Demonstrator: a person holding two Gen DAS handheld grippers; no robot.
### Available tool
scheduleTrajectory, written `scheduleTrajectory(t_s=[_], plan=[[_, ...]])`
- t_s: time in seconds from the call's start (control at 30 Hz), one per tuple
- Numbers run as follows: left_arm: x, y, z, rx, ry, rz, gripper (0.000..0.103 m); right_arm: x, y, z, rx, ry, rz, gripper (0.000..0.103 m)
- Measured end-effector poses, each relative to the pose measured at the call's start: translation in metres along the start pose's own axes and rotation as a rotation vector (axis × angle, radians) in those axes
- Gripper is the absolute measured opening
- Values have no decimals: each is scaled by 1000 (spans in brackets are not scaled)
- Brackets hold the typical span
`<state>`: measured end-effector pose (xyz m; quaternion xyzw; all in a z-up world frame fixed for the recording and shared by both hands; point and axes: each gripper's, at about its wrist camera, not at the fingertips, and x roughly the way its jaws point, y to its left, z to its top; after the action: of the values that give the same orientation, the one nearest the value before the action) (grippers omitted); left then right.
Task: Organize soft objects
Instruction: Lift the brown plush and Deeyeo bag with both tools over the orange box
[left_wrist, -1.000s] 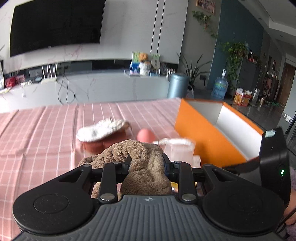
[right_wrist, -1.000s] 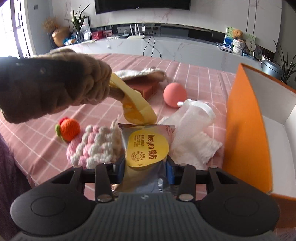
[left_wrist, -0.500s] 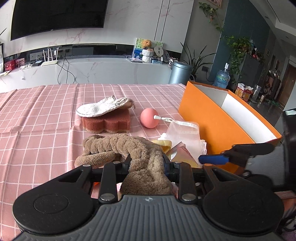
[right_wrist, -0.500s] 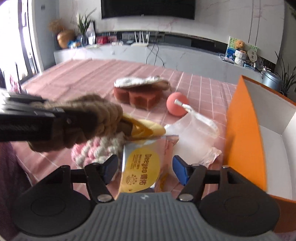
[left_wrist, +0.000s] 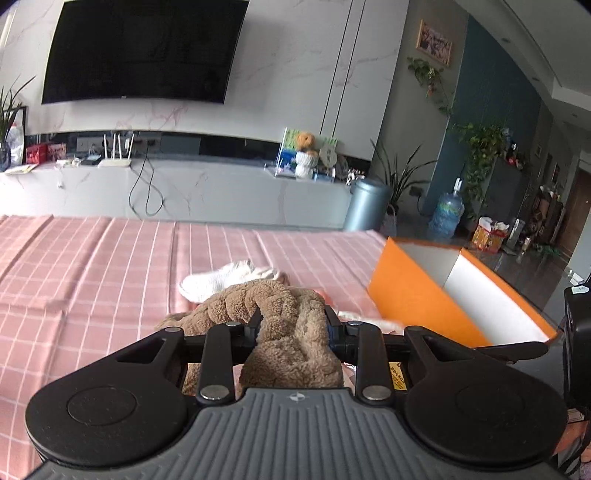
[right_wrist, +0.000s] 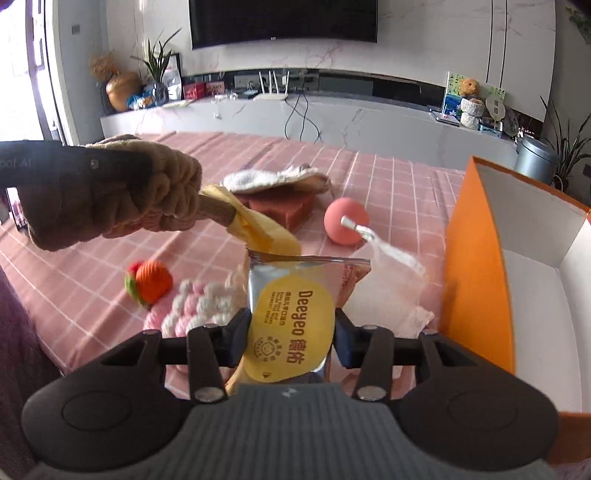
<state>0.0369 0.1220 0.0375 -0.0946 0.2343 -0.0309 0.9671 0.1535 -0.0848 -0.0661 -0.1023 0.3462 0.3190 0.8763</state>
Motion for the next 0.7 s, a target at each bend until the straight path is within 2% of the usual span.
scheduleTrajectory(t_s=[0.13, 0.27, 0.33, 0.43, 0.57, 0.7], plan=[[-11, -6, 19, 14, -48, -72, 33, -14, -5, 16, 23, -44, 6, 46], [-5, -16, 25, 51, -6, -122, 33, -27, -6, 27, 14, -91, 7, 46], [-4, -18, 21, 49, -2, -124, 33, -31, -6, 32, 3, -108, 10, 46], [-5, -21, 21, 52, -16, -131, 33, -24, -3, 38, -19, -105, -31, 46], [-4, -29, 31, 74, -31, -149, 33, -25, -10, 37, 1, -105, -34, 46], [0, -45, 44, 106, -55, -193, 33, -43, -25, 42, 16, -131, -43, 46]])
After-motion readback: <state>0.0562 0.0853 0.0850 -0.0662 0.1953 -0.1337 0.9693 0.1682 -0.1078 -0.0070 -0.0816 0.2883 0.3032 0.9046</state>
